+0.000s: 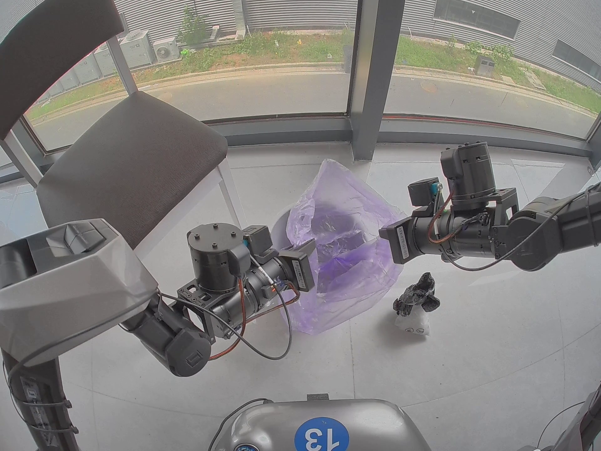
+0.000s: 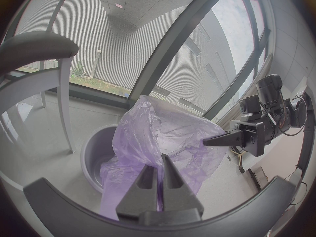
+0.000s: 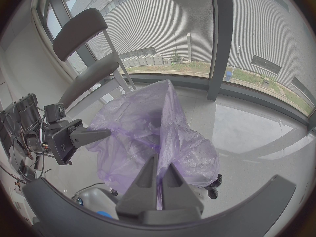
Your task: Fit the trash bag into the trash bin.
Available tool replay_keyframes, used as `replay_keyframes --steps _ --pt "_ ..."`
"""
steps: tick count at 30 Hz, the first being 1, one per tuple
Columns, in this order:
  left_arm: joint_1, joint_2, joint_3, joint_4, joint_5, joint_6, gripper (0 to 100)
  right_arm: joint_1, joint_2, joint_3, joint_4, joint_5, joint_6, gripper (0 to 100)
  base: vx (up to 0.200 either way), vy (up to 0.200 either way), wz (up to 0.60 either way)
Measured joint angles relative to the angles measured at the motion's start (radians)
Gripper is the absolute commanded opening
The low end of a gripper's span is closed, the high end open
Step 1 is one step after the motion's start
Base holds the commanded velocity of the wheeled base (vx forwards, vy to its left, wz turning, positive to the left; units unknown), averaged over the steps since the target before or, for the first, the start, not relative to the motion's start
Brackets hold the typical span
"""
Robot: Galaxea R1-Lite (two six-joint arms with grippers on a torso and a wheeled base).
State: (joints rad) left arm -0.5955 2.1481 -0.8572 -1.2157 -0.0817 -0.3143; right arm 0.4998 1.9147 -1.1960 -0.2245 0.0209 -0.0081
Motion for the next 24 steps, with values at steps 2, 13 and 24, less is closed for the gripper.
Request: replay_keyframes --steps 2,13,24 --pt "0.014 0.012 -0.003 -0.002 -0.017 -0.005 0 -0.004 0.018 -0.011 -0.009 0.000 0.000 0 0.000 0.000 0.00" --pt "0.119 0.100 -0.098 -0.002 -0.059 -0.081 0 -0.113 0.112 -0.114 -0.044 0.013 0.008 0 0.000 0.000 0.00" --pt "0.168 0.074 -0.124 -0.024 -0.052 -0.087 0 -0.137 0.137 -0.182 -0.064 0.012 0.052 0 0.000 0.000 0.00"
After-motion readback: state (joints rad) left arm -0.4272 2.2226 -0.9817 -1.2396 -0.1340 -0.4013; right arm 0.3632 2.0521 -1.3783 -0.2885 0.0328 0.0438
